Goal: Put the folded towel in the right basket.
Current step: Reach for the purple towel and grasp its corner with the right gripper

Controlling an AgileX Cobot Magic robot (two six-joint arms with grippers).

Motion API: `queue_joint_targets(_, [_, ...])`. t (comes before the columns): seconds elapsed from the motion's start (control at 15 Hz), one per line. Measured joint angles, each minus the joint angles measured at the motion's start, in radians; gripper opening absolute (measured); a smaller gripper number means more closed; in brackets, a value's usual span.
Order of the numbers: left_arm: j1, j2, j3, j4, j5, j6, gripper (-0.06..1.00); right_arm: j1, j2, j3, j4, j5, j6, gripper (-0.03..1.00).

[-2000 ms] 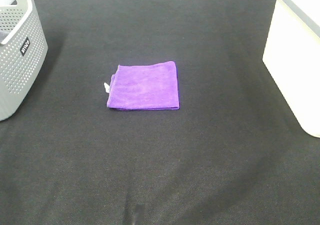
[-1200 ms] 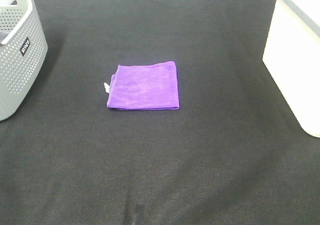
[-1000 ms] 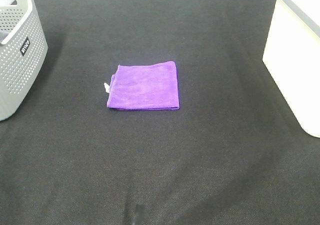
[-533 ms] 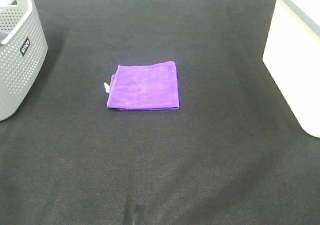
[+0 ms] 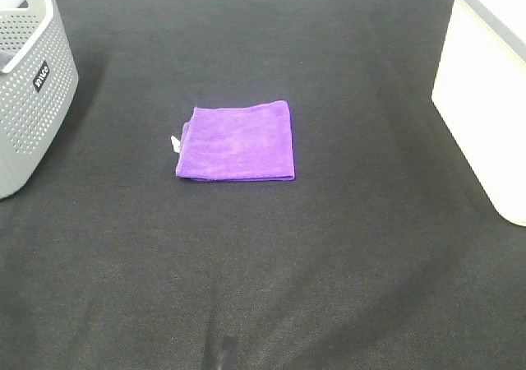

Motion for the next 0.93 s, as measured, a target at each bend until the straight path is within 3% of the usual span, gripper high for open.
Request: queue_joint_targets(0.93, [0.000,0.000,0.000,0.000,0.000,0.000,0.99,0.000,0.000,0.000,-0.042,-0.001,0.053,0.95])
